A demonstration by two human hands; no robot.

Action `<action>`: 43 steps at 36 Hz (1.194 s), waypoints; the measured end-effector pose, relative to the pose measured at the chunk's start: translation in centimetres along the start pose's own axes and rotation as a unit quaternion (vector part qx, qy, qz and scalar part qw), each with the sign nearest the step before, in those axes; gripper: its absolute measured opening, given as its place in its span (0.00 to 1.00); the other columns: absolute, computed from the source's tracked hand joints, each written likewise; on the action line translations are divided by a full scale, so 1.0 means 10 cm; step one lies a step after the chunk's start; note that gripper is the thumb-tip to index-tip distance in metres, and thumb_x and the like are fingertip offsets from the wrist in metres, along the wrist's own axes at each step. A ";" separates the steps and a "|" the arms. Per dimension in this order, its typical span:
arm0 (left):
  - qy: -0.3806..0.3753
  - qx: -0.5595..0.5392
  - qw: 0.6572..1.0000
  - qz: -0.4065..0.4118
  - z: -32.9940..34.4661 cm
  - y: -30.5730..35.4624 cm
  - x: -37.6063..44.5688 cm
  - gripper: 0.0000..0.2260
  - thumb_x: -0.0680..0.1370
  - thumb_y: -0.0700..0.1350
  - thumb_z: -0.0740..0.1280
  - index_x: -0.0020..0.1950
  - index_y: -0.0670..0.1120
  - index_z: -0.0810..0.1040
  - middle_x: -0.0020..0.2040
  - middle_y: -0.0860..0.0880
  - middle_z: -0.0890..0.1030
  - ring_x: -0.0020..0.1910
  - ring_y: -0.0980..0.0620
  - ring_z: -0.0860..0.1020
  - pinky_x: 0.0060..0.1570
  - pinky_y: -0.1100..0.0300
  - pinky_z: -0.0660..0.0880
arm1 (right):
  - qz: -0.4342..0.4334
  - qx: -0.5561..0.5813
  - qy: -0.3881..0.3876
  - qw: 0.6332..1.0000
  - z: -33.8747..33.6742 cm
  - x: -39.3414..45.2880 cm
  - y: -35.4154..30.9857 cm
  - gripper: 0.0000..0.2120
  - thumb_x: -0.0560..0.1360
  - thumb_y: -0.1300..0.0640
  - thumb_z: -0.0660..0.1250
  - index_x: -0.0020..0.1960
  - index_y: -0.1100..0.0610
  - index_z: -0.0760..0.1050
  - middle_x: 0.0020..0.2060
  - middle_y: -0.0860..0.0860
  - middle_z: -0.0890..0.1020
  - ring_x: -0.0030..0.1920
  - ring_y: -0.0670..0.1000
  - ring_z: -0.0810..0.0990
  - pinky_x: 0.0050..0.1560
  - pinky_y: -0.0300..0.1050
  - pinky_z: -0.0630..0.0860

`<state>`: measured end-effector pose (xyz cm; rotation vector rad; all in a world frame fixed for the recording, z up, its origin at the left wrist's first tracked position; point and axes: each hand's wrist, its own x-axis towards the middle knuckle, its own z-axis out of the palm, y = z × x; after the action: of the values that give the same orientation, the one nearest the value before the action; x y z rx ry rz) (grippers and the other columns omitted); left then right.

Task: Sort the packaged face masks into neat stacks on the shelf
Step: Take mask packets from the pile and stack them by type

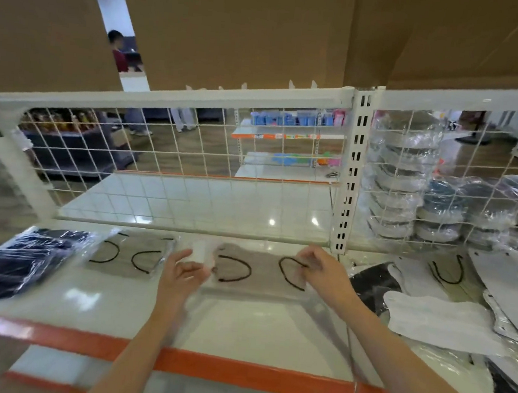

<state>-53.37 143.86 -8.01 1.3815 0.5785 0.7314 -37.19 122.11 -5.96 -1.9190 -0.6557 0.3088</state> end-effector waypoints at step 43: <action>0.011 0.373 0.928 -0.006 -1.73 0.25 0.92 0.24 0.70 0.39 0.67 0.65 0.50 0.69 0.55 0.46 0.79 0.43 0.48 0.79 0.47 0.54 0.76 | 0.150 0.090 -0.133 0.976 2.08 0.16 -0.82 0.11 0.74 0.65 0.65 0.35 0.58 0.67 0.25 0.52 0.72 0.24 0.47 0.69 0.26 0.38 0.64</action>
<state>-60.53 162.26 -7.02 2.0677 0.9404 0.5297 -48.55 141.37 -7.36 -1.8148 -0.4899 0.8007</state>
